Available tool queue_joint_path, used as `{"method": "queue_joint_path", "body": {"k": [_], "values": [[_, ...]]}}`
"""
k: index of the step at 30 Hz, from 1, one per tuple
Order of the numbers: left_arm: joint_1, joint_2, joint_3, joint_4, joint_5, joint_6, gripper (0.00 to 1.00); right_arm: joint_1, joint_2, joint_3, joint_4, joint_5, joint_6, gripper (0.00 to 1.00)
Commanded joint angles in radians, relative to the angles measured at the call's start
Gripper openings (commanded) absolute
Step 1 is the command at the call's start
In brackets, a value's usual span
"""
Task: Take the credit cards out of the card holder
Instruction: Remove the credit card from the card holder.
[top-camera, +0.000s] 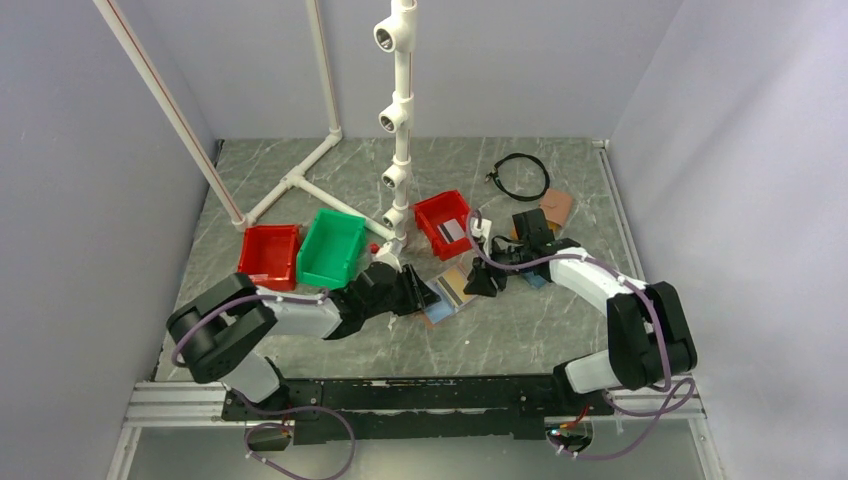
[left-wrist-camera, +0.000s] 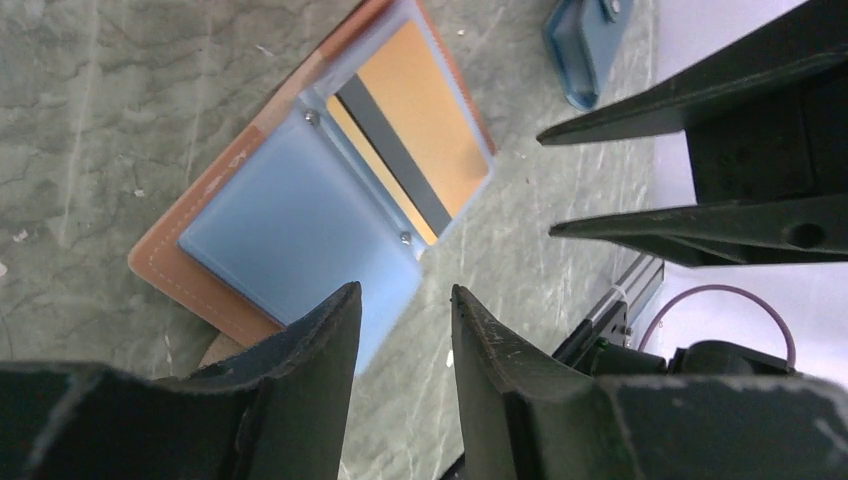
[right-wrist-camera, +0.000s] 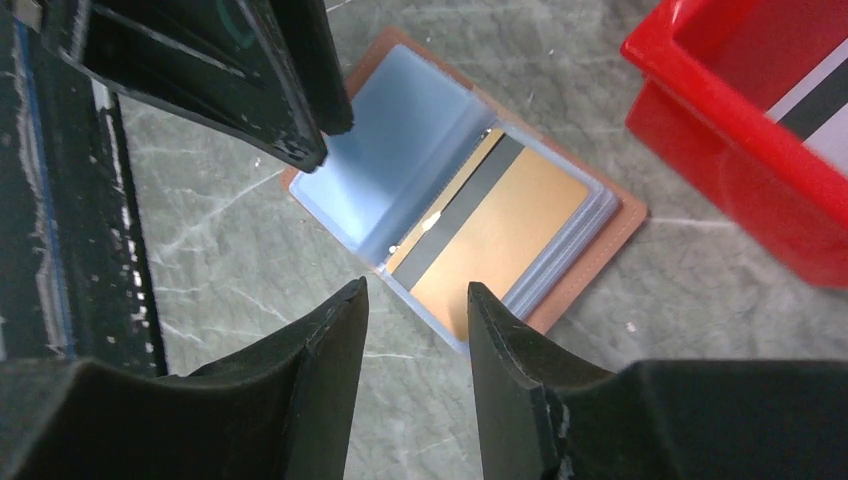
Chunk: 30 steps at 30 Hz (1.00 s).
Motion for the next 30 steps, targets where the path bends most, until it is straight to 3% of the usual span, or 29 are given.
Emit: {"method": "queue_joint_path", "body": {"k": [1, 8, 13, 30], "values": [[-0.002, 0.07, 0.02, 0.171, -0.014, -0.035, 0.43, -0.02, 0.026, 0.031, 0.047, -0.055, 0.152, 0.45], [-0.002, 0.136, 0.027, 0.218, -0.011, -0.067, 0.43, -0.066, 0.147, 0.099, -0.008, -0.049, 0.271, 0.44], [-0.002, 0.165, 0.097, 0.106, -0.025, -0.087, 0.43, -0.066, 0.159, 0.081, 0.073, 0.021, 0.352, 0.48], [-0.002, 0.261, 0.155, 0.009, -0.031, -0.11, 0.48, -0.031, 0.269, 0.145, 0.05, 0.074, 0.392, 0.48]]}}
